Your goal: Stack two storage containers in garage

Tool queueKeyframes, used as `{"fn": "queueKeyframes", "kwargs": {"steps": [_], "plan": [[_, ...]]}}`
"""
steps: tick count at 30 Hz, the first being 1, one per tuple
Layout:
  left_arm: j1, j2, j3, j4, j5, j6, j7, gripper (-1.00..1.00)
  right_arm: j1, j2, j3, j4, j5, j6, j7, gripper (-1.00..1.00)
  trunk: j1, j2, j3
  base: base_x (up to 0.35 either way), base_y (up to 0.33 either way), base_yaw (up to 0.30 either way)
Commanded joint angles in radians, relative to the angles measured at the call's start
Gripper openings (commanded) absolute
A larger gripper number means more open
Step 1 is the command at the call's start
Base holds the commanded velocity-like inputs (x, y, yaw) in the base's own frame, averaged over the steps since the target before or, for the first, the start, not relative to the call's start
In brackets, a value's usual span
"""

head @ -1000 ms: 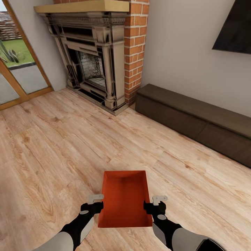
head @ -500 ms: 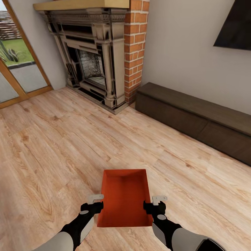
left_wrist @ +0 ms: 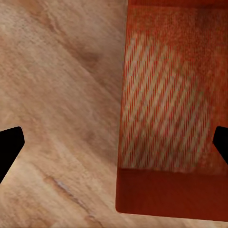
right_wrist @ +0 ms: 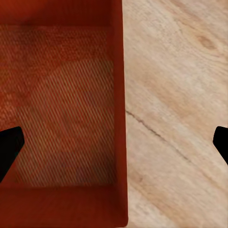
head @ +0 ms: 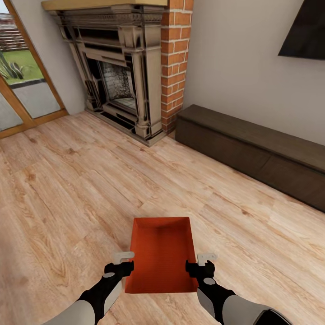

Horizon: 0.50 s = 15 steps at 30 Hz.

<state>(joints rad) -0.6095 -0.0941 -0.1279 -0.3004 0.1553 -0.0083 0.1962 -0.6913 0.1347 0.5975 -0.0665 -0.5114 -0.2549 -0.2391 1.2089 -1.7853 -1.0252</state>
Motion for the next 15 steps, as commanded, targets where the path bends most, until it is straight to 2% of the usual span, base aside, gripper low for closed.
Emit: {"fn": "queueKeyframes", "kwargs": {"steps": [1,15], "plan": [[-0.001,0.001,-0.009,0.000,0.010,-0.001,0.006,1.00,-0.001,0.000,0.009,0.001,-0.008,-0.003,-0.003,1.00,0.004,-0.008,-0.004,0.000,0.000,0.000],[-0.001,0.001,-0.007,-0.001,0.010,-0.001,0.006,1.00,-0.001,0.000,0.010,0.001,-0.001,-0.009,-0.003,1.00,0.058,-0.106,-0.048,0.000,0.000,0.000]]}}
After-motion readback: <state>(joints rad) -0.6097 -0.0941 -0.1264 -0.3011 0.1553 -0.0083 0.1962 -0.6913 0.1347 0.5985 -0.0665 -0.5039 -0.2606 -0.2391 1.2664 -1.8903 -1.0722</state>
